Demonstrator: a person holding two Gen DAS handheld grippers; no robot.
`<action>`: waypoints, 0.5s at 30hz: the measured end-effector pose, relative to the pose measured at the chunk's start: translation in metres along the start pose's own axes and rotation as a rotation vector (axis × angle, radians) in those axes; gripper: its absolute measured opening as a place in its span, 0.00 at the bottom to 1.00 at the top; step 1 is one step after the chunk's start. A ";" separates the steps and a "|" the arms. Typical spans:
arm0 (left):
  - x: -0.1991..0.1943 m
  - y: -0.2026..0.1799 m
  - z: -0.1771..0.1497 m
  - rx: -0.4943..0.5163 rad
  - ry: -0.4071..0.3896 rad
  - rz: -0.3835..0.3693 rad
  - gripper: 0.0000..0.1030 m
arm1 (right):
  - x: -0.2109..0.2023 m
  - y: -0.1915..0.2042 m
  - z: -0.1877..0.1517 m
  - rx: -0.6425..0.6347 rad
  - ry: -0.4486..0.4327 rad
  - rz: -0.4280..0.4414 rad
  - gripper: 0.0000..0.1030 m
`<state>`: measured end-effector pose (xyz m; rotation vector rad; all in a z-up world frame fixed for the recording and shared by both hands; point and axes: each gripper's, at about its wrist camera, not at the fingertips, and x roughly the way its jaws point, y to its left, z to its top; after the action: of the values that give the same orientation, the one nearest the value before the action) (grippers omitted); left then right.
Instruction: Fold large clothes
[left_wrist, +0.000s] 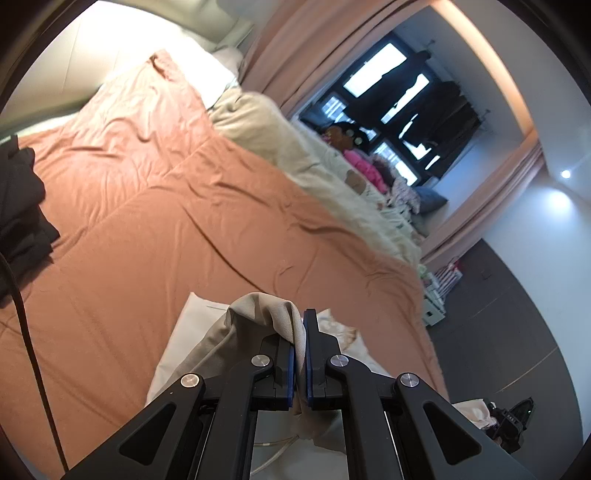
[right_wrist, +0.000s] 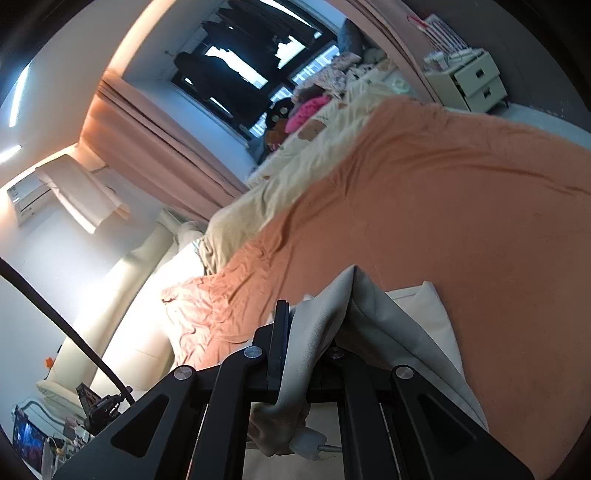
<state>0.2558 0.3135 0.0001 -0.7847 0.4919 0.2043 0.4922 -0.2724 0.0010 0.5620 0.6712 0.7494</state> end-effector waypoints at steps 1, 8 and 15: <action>0.009 0.003 0.000 -0.005 0.010 0.007 0.04 | 0.009 -0.003 0.001 0.014 0.011 -0.007 0.02; 0.077 0.029 -0.001 -0.035 0.088 0.061 0.04 | 0.059 -0.013 0.004 0.092 0.075 -0.057 0.02; 0.128 0.055 -0.006 -0.092 0.135 0.120 0.04 | 0.096 -0.014 0.015 0.122 0.124 -0.113 0.03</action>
<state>0.3455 0.3465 -0.1017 -0.8630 0.6622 0.2880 0.5612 -0.2111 -0.0311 0.5876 0.8610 0.6441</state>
